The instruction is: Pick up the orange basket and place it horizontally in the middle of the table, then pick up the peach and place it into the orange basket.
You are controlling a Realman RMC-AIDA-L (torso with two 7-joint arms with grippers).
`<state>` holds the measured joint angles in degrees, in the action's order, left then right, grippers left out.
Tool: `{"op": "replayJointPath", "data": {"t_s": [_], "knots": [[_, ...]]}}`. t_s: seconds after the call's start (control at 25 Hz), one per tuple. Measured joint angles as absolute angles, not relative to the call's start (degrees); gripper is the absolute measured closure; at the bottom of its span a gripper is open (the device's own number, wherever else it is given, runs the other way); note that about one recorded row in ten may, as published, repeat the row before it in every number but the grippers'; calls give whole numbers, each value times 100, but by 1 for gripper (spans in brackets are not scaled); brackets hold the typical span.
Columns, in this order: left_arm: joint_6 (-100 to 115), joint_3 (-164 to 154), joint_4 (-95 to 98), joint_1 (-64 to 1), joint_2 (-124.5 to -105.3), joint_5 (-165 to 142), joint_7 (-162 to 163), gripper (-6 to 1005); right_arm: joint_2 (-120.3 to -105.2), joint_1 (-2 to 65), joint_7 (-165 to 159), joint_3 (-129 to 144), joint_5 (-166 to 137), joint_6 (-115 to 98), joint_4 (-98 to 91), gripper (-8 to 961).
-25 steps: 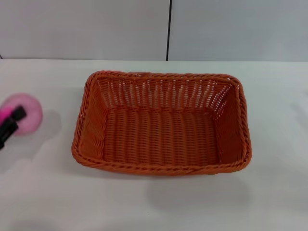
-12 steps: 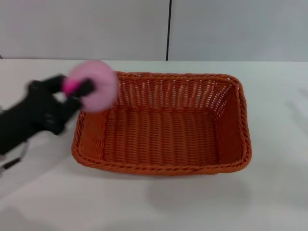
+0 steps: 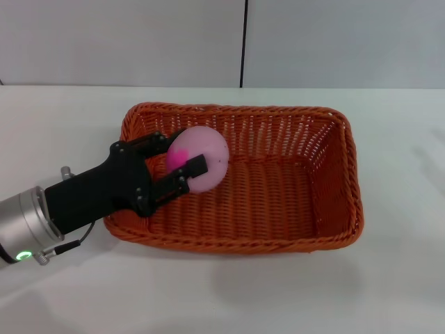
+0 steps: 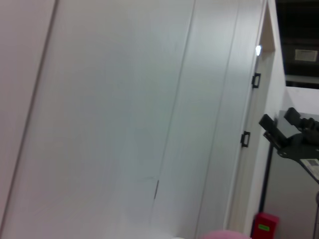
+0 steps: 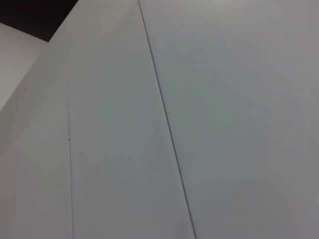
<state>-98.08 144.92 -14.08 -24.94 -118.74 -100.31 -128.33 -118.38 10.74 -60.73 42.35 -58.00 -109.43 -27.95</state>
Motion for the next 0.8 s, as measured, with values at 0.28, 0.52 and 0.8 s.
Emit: {"op": "replayJointPath", "data": {"t_s": [0.28,0.52,0.8], "knots": [[-9787,14552,-1471,-2239,-11845,-9905,-12845,321,-11832,1085,-6061,4189,-5800,-10937,-2668,349],[-9737,14924,-1697,-1781,-11815,-9564,-12854,206,-11835,1063,-5920,4183,-5798,-10924,-2625,350],[-9488,16102,-1709,-1172,-11820,-8829,-12923,151,-11839,1049,-5645,4034,-5768,-10874,-2327,350]]}}
